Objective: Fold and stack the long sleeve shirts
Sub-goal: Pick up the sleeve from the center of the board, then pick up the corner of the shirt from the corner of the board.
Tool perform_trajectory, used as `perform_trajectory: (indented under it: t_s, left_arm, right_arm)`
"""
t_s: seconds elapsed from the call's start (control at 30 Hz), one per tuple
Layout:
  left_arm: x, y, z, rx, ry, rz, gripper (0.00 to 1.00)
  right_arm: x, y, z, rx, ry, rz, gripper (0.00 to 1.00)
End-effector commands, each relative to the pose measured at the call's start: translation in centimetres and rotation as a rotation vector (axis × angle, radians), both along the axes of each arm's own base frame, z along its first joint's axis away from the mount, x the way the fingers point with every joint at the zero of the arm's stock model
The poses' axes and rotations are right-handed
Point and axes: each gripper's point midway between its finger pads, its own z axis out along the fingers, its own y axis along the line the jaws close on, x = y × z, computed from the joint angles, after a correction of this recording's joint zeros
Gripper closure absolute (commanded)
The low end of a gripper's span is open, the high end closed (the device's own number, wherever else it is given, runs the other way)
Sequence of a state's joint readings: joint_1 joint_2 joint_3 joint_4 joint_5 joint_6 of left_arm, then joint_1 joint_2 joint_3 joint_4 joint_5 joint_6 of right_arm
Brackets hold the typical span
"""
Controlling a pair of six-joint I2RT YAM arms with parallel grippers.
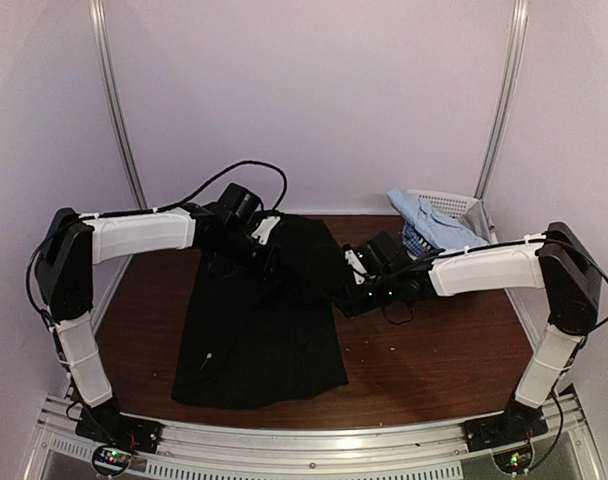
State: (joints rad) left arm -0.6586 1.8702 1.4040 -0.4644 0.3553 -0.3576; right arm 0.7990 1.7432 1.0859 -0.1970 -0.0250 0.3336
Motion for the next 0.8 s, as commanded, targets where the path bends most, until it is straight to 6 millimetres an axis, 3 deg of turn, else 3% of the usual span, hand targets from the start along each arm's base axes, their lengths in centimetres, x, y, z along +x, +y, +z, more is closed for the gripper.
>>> perform_trajectory:
  t_s: [0.0,0.27,0.6,0.77]
  left_arm:
    - [2.3,-2.2,5.9,-0.126,-0.064,0.023,1.00]
    - [7.1,-1.0,13.5,-0.260,-0.160,0.122,1.00]
    - [8.9,0.2,16.0,-0.298,-0.202,0.130,1.00]
    - [9.4,0.7,16.7,-0.307,-0.222,0.133,1.00]
  right_arm:
    - [-2.4,0.9,-0.5,0.001,0.038,0.018,0.37]
    - [-7.4,1.9,-3.0,-0.046,0.135,0.040,0.45]
    - [-14.1,1.2,-6.3,-0.160,0.245,0.020,0.52]
    - [-16.1,0.4,-7.6,-0.202,0.288,-0.017,0.57]
